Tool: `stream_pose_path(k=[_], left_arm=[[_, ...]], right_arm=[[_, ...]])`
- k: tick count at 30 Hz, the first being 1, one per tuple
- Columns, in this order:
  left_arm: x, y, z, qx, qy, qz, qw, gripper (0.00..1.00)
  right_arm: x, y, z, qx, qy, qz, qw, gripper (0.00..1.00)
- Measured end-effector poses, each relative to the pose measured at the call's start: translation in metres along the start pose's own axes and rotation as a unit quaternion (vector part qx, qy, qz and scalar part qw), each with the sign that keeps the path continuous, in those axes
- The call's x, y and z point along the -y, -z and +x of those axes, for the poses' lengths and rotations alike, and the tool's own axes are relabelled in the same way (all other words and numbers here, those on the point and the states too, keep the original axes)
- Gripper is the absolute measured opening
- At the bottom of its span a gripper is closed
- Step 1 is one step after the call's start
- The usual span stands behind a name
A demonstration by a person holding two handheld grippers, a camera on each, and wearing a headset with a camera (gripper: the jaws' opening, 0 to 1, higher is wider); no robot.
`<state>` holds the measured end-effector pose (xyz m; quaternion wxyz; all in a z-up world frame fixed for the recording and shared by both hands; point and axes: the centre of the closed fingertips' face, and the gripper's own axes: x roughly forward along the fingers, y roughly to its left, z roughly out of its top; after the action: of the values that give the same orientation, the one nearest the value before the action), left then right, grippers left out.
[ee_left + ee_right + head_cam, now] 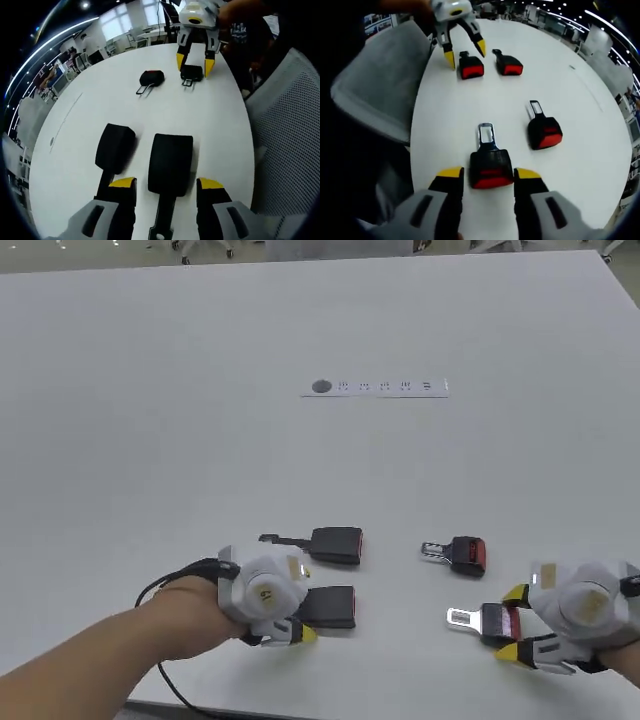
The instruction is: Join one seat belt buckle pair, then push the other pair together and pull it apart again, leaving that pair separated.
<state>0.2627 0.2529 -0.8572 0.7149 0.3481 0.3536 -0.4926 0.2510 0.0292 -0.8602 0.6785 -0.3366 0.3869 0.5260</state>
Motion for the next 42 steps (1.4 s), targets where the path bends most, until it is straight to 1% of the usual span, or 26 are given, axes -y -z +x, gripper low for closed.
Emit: stream_pose_path(k=[1, 2, 3, 4, 6, 7, 12, 16, 17, 19, 20, 25, 28, 30, 32, 35, 37, 42], left_arm=[[0.000, 0.000, 0.001, -0.001, 0.001, 0.000, 1.0000, 0.47], [0.001, -0.004, 0.002, 0.010, 0.006, -0.011, 0.9999, 0.44], [0.002, -0.004, 0.002, 0.009, 0.008, -0.006, 0.9999, 0.43], [0.002, -0.006, 0.003, 0.017, 0.010, -0.002, 0.9998, 0.40], [0.003, -0.007, 0.004, 0.017, 0.015, 0.004, 0.9997, 0.36], [0.003, -0.007, 0.005, 0.015, 0.017, 0.011, 0.9997, 0.35], [0.005, -0.007, 0.005, 0.014, 0.026, 0.027, 0.9992, 0.35], [0.006, -0.007, 0.005, 0.014, 0.032, 0.041, 0.9985, 0.34], [0.005, -0.007, 0.005, 0.013, 0.033, 0.041, 0.9985, 0.34], [0.006, -0.008, 0.005, 0.010, 0.035, 0.046, 0.9983, 0.34], [0.006, -0.008, 0.005, 0.007, 0.036, 0.050, 0.9981, 0.33], [0.007, -0.008, 0.006, -0.001, 0.040, 0.056, 0.9976, 0.33], [0.008, -0.008, 0.007, -0.007, 0.047, 0.063, 0.9969, 0.33], [0.008, -0.009, 0.007, -0.012, 0.051, 0.060, 0.9968, 0.33], [0.008, -0.009, 0.007, -0.016, 0.053, 0.064, 0.9964, 0.33], [0.008, -0.008, 0.007, -0.020, 0.057, 0.069, 0.9958, 0.33], [0.008, -0.008, 0.007, -0.020, 0.057, 0.069, 0.9957, 0.33], [0.008, -0.008, 0.007, -0.018, 0.055, 0.068, 0.9960, 0.33]], right_arm=[[0.001, 0.000, 0.001, -0.001, -0.001, 0.000, 1.0000, 0.40], [0.001, 0.001, 0.001, -0.003, -0.001, -0.002, 1.0000, 0.39], [0.002, 0.001, 0.002, -0.005, -0.001, -0.003, 1.0000, 0.38], [0.002, 0.000, 0.003, -0.006, -0.001, -0.004, 1.0000, 0.37], [0.001, 0.002, 0.006, -0.012, -0.005, -0.016, 0.9998, 0.37], [0.002, 0.001, 0.005, -0.008, -0.006, -0.013, 0.9999, 0.37], [0.002, 0.002, 0.006, -0.012, -0.019, -0.018, 0.9996, 0.37], [0.003, 0.002, 0.006, -0.008, -0.029, -0.018, 0.9994, 0.36], [0.002, 0.002, 0.007, -0.006, -0.032, -0.026, 0.9991, 0.36], [0.003, 0.002, 0.006, -0.006, -0.032, -0.022, 0.9992, 0.36], [0.003, 0.002, 0.007, -0.007, -0.033, -0.023, 0.9992, 0.36], [0.003, 0.001, 0.007, -0.009, -0.038, -0.033, 0.9987, 0.36], [0.003, 0.001, 0.007, -0.012, -0.039, -0.033, 0.9986, 0.36], [0.002, 0.001, 0.007, -0.012, -0.039, -0.034, 0.9986, 0.36], [0.002, 0.001, 0.007, -0.016, -0.039, -0.034, 0.9985, 0.36], [0.001, -0.003, 0.009, -0.019, -0.036, -0.028, 0.9988, 0.36], [-0.001, -0.009, 0.012, -0.018, -0.035, -0.025, 0.9989, 0.36], [-0.008, -0.025, 0.019, -0.010, -0.038, -0.045, 0.9982, 0.36]])
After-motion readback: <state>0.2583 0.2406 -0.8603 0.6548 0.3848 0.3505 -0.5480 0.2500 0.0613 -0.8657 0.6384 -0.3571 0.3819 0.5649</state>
